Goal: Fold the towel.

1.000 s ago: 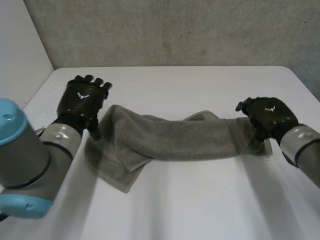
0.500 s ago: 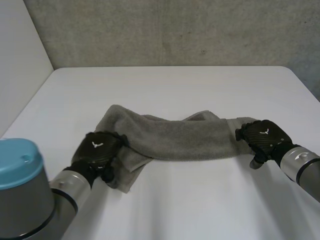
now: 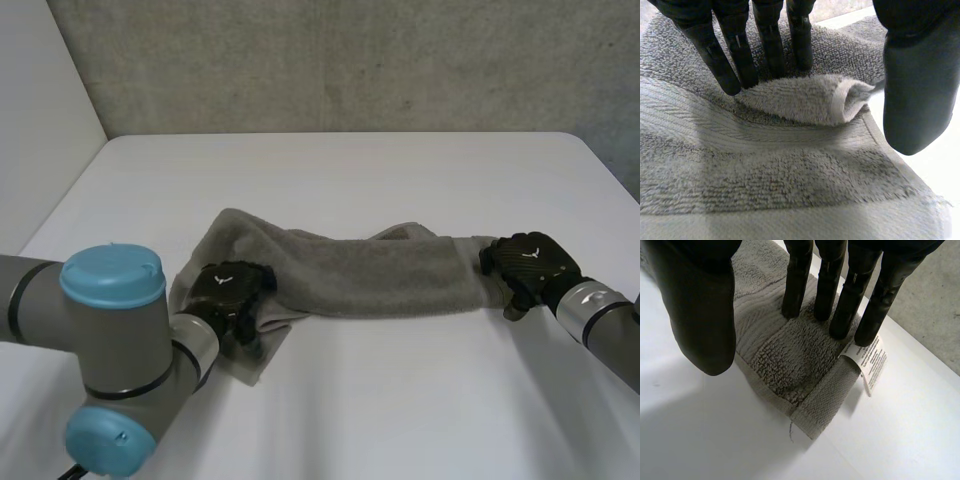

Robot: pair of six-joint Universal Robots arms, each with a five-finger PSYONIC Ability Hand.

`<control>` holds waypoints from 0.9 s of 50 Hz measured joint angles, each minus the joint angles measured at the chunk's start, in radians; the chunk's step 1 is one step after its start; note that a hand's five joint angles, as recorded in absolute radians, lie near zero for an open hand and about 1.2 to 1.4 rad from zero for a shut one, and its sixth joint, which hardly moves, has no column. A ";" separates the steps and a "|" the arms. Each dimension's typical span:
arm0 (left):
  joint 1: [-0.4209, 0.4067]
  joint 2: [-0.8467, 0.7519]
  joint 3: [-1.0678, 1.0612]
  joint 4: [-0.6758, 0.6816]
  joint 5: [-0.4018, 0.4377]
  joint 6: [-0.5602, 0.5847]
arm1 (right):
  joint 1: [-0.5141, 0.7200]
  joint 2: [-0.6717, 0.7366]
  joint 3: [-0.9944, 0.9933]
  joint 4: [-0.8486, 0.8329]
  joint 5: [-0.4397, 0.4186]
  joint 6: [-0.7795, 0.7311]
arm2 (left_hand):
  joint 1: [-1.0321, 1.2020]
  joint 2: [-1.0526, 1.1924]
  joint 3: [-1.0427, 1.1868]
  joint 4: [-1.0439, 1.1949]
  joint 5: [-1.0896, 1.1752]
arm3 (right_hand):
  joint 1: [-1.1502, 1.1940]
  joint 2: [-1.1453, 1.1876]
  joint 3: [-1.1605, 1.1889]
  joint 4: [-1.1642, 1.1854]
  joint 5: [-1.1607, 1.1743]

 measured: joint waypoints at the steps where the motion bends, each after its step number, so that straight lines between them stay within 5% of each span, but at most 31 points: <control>1: 0.000 -0.010 0.013 0.000 0.000 0.001 | 0.001 0.008 -0.005 -0.003 0.003 0.000 | 0.000 0.000 0.000 0.000 0.000 | 0.000 0.000 0.000 0.000 0.001; 15: 0.000 -0.090 0.119 -0.001 -0.003 0.004 | 0.011 0.091 -0.078 -0.014 0.039 0.001 | 0.000 0.000 0.000 0.000 0.000 | 0.084 0.086 0.082 0.081 0.075; 25: 0.000 -0.105 0.182 -0.006 -0.018 0.000 | 0.012 0.135 -0.139 -0.012 0.070 0.009 | 0.000 0.000 0.000 0.000 0.000 | 0.659 0.695 0.685 0.693 0.693; 45: -0.005 -0.130 0.287 -0.008 -0.015 -0.126 | 0.001 0.106 -0.126 0.009 0.074 0.056 | 0.000 0.000 0.000 0.000 0.000 | 0.720 0.719 0.731 0.747 0.739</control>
